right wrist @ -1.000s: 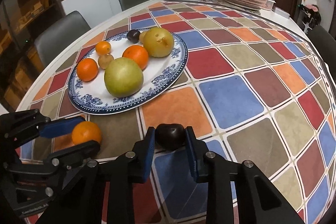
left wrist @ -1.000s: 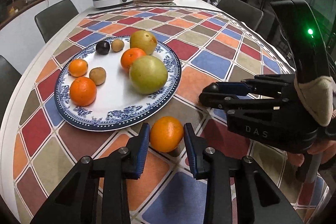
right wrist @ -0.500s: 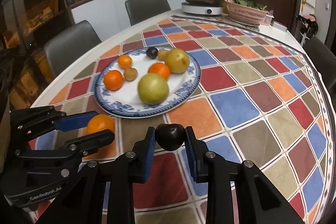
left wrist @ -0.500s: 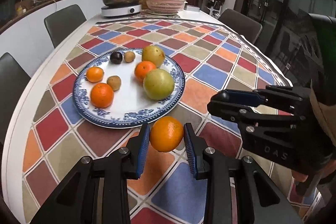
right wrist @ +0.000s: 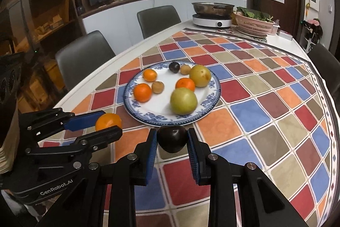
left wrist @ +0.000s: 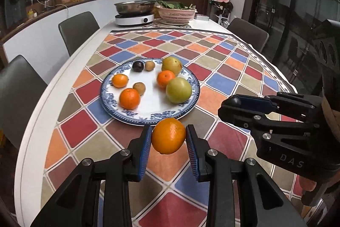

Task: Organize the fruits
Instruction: 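Carry the orange and plum onto the plate and open both tools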

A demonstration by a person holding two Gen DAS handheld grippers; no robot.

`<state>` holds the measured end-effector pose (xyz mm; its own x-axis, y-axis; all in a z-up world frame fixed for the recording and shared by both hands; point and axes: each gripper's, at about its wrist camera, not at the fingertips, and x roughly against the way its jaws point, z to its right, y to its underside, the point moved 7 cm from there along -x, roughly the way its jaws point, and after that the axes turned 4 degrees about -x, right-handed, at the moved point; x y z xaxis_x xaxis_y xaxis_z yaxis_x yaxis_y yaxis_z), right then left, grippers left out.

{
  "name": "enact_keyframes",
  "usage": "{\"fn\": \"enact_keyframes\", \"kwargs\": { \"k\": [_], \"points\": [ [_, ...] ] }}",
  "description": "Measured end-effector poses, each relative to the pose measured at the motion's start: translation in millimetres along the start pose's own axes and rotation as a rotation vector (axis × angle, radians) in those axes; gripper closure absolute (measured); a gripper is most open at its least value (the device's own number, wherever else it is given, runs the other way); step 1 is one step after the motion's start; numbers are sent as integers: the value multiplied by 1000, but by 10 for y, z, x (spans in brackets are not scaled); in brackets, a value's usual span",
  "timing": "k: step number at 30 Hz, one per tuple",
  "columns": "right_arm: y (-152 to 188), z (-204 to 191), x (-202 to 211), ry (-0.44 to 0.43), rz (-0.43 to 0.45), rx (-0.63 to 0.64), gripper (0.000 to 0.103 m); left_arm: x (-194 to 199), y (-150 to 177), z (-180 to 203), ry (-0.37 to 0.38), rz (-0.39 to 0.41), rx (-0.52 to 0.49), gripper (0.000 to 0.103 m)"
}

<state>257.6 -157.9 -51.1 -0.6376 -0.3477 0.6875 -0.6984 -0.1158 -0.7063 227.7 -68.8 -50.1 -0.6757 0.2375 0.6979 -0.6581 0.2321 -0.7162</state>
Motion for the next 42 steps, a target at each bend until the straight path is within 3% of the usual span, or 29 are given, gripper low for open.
{"fn": "enact_keyframes", "kwargs": {
  "k": [12, 22, 31, 42],
  "points": [
    [-128, -191, 120, -1, 36, -15, 74, 224, -89, -193, -33, 41, -1, 70],
    [-328, -217, 32, 0, 35, -33, 74, 189, -291, -370, -59, 52, -12, 70],
    [-576, -101, -263, 11, 6, -35, 74, -128, -557, -503, -63, 32, -56, 70],
    [-857, 79, -708, 17, -20, -56, 74, -772, -748, -673, -39, -48, -86, 70]
  ]
}}
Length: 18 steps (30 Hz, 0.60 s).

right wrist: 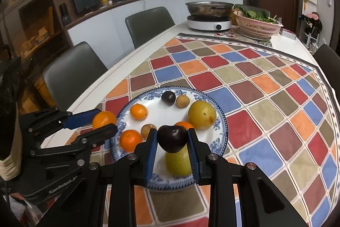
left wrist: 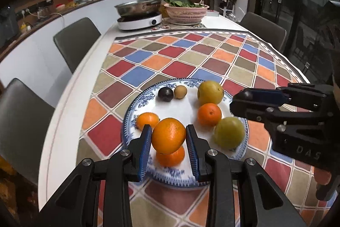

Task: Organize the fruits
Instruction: 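Carry the orange and plum onto the plate and open both tools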

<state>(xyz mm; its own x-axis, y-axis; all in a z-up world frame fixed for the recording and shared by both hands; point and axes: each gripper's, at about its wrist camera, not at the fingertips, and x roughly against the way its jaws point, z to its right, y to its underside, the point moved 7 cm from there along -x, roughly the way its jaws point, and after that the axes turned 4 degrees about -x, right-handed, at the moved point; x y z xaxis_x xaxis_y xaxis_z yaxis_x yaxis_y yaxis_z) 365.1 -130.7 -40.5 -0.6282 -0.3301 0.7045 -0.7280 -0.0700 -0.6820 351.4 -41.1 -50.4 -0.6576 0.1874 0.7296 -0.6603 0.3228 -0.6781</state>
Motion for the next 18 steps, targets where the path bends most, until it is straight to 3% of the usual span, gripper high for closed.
{"fn": "enact_keyframes", "kwargs": {
  "k": [13, 16, 18],
  "points": [
    [-190, 62, -469, -16, -43, -11, 74, -466, -115, -90, 28, -52, 25, 70],
    [-203, 88, -471, -5, -36, -22, 73, -441, -123, -104, 29, -42, 35, 56],
    [-202, 112, -453, 3, -31, -34, 65, -372, -136, -100, 10, -24, 23, 55]
  ]
}}
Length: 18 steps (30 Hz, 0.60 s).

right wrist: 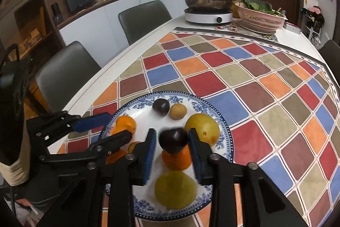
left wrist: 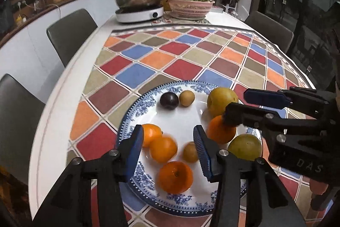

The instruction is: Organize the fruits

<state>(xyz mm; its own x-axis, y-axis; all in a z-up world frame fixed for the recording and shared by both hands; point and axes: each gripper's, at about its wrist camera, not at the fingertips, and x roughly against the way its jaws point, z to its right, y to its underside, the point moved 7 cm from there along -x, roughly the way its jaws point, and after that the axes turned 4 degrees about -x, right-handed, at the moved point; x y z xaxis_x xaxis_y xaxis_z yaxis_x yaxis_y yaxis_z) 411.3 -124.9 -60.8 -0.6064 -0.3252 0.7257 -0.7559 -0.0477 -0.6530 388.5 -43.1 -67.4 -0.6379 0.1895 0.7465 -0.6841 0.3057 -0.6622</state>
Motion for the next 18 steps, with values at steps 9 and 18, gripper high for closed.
{"fn": "enact_keyframes", "kwargs": {
  "k": [9, 18],
  "points": [
    [116, 97, 405, 98, 70, -6, 54, 462, 110, -2, -88, 42, 19, 52],
    [353, 66, 1031, 161, 166, -4, 40, 1144, 258, 168, -158, 150, 34, 37]
  ]
}}
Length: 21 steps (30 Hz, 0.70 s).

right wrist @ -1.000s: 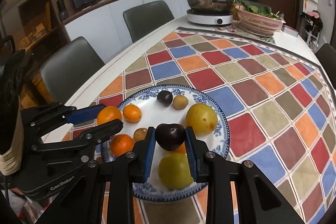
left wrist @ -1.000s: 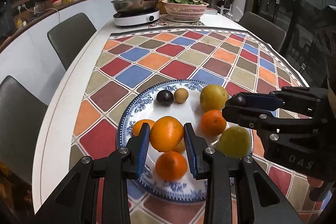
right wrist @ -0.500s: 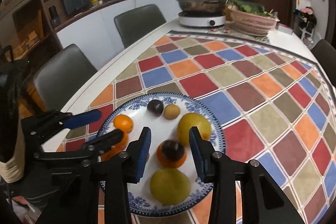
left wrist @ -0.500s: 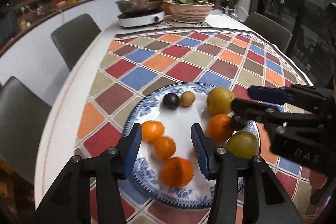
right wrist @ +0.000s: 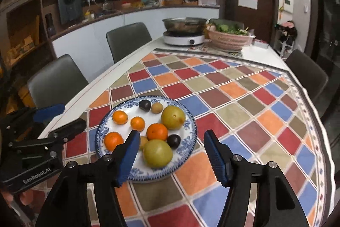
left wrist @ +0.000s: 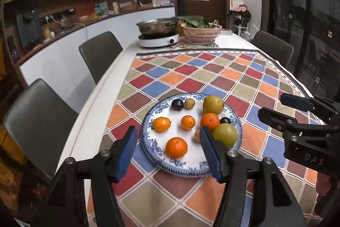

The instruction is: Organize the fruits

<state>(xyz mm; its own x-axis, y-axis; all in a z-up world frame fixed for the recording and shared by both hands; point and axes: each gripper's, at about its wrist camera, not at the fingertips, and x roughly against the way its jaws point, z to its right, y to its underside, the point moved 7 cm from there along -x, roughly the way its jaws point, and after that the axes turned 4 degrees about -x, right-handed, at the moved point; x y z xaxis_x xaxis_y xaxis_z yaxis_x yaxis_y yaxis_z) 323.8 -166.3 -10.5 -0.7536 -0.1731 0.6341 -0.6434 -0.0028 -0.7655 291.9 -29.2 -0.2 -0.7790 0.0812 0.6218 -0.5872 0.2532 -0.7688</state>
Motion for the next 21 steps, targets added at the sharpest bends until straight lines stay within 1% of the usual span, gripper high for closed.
{"fn": "enact_keyframes", "kwargs": {
  "k": [1, 2, 3, 4, 6, 7, 9, 10, 12, 15, 17, 21],
  "points": [
    [33, 8, 99, 8, 9, -7, 40, 71, 15, 5, -14, 11, 3, 35],
    [53, 20, 152, 14, 12, -14, 37, 149, 36, 12, -20, 25, 7, 31],
    [77, 33, 230, 21, 22, -23, 32, 217, 61, 21, -27, 36, 11, 28],
    [107, 52, 322, 33, 38, -33, 29, 284, 93, 27, -35, 42, 16, 26],
    [167, 75, 471, 62, 60, -39, 28, 402, 168, 45, -38, 46, 32, 21],
    [211, 83, 560, 76, 71, -38, 27, 460, 205, 61, -34, 48, 40, 20],
    [284, 89, 698, 88, 85, -39, 22, 582, 288, 89, -32, 49, 54, 17],
    [333, 90, 785, 94, 95, -43, 21, 649, 332, 100, -35, 53, 60, 16],
    [413, 77, 939, 105, 120, -42, 20, 766, 411, 119, -43, 63, 65, 9],
    [534, 61, 1129, 124, 148, -42, 19, 926, 516, 141, -54, 72, 70, 6],
    [623, 44, 1220, 118, 150, -61, 16, 1029, 570, 169, -49, 79, 63, 5],
    [781, 8, 1375, 109, 152, -66, 16, 1228, 646, 195, -56, 104, 68, 3]
  ]
}}
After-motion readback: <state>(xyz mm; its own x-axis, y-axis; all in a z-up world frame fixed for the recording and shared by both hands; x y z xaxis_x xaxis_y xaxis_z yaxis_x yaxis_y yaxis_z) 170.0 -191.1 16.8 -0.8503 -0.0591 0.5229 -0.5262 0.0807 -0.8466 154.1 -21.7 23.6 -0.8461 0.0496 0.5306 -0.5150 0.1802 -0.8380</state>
